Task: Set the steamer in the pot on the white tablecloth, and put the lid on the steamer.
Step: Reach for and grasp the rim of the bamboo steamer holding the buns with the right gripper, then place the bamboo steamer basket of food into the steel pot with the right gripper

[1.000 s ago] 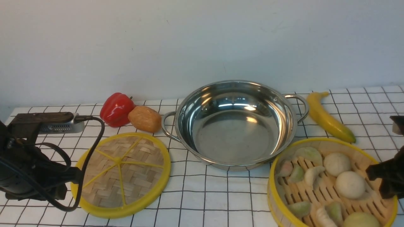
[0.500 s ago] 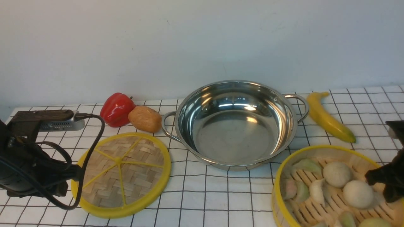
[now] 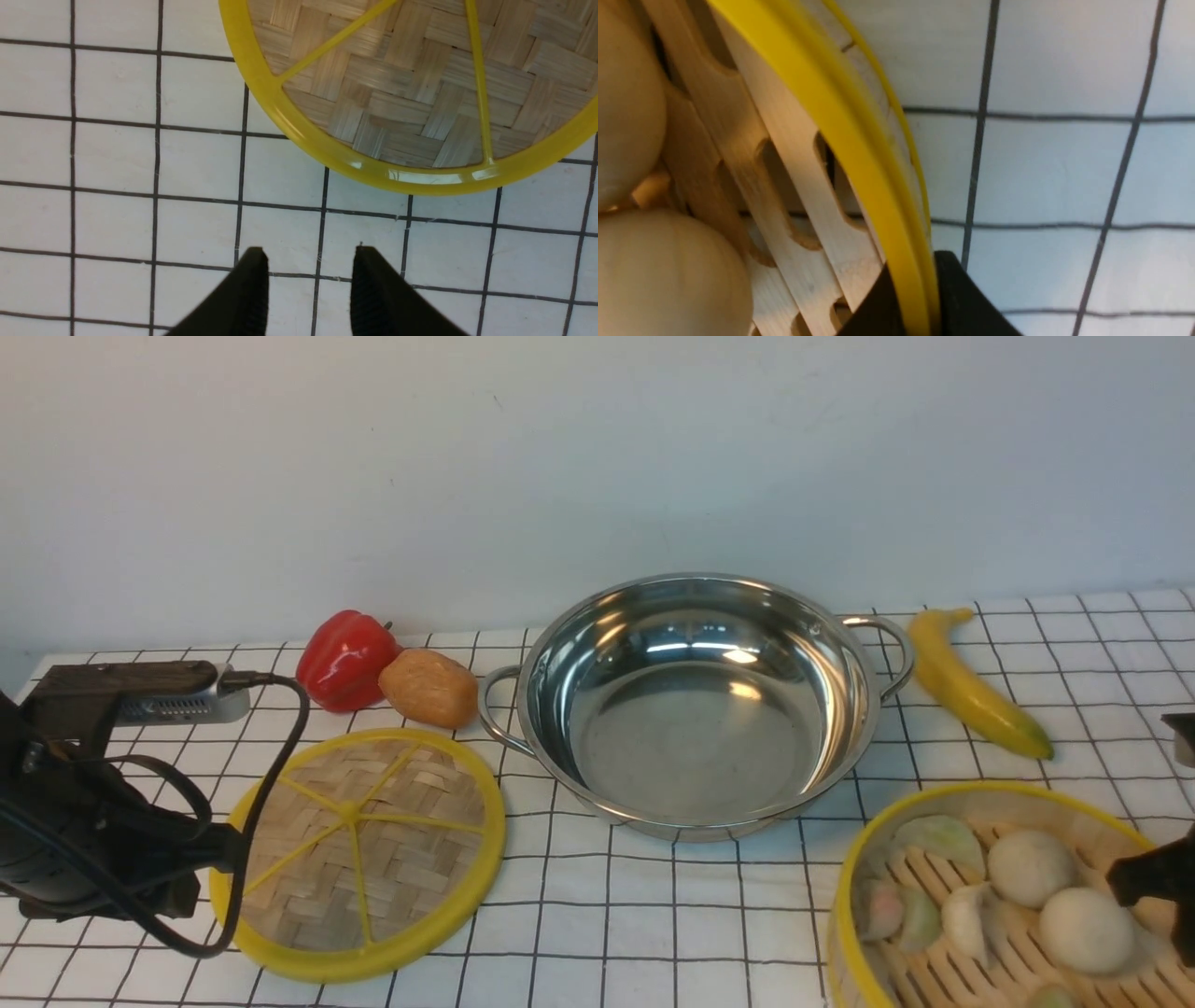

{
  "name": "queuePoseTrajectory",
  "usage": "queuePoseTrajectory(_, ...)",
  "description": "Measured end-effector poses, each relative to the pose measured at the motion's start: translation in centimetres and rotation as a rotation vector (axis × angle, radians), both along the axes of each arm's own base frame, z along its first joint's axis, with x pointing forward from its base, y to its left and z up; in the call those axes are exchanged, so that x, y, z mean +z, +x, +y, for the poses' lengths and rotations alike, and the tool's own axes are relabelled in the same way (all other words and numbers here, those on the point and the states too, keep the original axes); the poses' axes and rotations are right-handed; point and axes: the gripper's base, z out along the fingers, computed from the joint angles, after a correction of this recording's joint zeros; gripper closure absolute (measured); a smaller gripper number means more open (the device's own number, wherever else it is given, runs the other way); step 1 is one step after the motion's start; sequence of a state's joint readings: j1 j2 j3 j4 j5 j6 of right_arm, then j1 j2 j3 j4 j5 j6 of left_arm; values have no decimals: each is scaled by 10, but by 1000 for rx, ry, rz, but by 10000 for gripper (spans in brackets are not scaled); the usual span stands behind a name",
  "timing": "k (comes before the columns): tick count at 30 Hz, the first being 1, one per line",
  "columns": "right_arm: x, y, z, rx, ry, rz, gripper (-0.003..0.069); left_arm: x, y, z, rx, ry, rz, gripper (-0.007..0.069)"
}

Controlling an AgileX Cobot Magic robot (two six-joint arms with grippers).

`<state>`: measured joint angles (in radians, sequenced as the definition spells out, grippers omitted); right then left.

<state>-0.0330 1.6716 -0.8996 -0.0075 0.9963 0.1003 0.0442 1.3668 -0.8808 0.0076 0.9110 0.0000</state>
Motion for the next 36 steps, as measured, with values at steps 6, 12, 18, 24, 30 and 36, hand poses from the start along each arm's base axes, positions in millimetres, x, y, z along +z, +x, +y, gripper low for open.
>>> queuePoseTrajectory(6,17,-13,-2,11,-20,38,603,0,0,0,0,0,0,382)
queuePoseTrajectory(12,44,-27,-2,7,-24,4,603,0,0,0,0,0,0,382)
queuePoseTrajectory(18,59,-34,-1,7,-22,-5,603,0,0,-1,3,-7,0,382)
queuePoseTrajectory(24,96,-12,2,7,16,-138,603,0,0,-2,9,-21,-1,382)
queuePoseTrajectory(30,153,28,10,21,118,-355,603,0,0,-2,9,-22,-2,382)
queuePoseTrajectory(36,165,78,22,31,185,-420,603,0,0,-2,10,-24,-3,382)
